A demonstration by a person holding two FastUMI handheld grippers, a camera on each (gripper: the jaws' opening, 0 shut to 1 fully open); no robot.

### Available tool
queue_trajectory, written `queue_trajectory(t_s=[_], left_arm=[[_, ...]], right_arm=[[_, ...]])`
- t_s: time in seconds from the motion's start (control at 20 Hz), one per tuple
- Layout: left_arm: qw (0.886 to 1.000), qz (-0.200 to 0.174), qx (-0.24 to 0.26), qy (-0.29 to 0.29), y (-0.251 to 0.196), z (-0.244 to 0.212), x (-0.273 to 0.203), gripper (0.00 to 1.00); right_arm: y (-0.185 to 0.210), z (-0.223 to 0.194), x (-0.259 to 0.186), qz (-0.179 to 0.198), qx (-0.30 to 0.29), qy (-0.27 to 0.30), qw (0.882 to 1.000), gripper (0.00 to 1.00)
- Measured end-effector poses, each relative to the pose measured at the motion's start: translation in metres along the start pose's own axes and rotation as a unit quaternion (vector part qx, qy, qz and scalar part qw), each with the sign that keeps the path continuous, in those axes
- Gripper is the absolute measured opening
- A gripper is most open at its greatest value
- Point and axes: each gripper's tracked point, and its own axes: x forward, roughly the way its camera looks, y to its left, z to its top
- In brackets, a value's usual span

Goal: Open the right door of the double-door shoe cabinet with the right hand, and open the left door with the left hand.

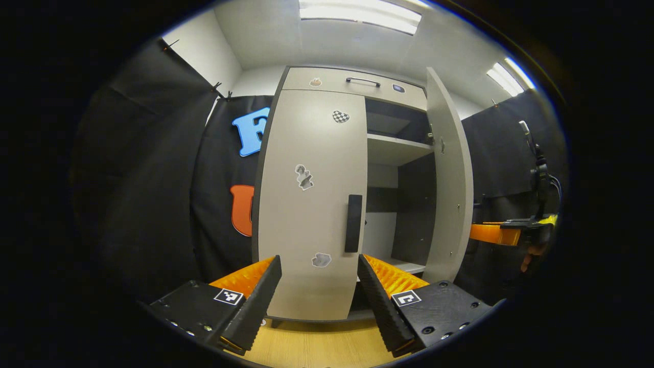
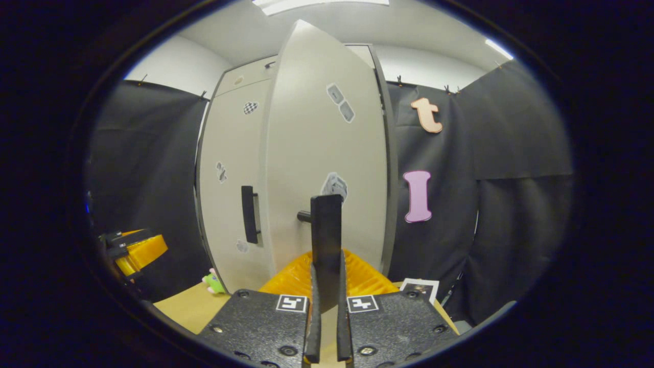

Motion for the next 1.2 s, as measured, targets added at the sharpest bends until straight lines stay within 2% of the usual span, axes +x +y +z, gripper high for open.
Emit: queue_trajectory(t_s=[0.2,0.6,0.85,0.95,1.2], left_arm=[[1.000,-0.011,0.001,0.007,-0.013,-0.005,0.000,0.89],[1.000,-0.018,-0.007,0.013,-0.026,-0.010,0.006,0.89],[1.000,-0.018,-0.002,0.022,-0.031,-0.020,0.009,0.89],[1.000,-0.017,-0.004,0.023,-0.031,-0.021,0.010,0.90],[1.000,-0.009,-0.002,0.025,-0.029,-0.022,0.011,0.89]], right_arm=[[-0.014,0.000,-0.007,-0.007,0.005,-0.002,1.000,0.15],[-0.052,0.002,-0.018,-0.049,0.002,-0.009,0.999,0.11],[-0.096,0.002,-0.019,-0.109,-0.014,-0.022,0.994,0.03],[-0.101,0.002,-0.018,-0.096,0.000,-0.023,0.995,0.04],[-0.113,0.003,-0.018,-0.079,-0.010,-0.026,0.996,0.04]])
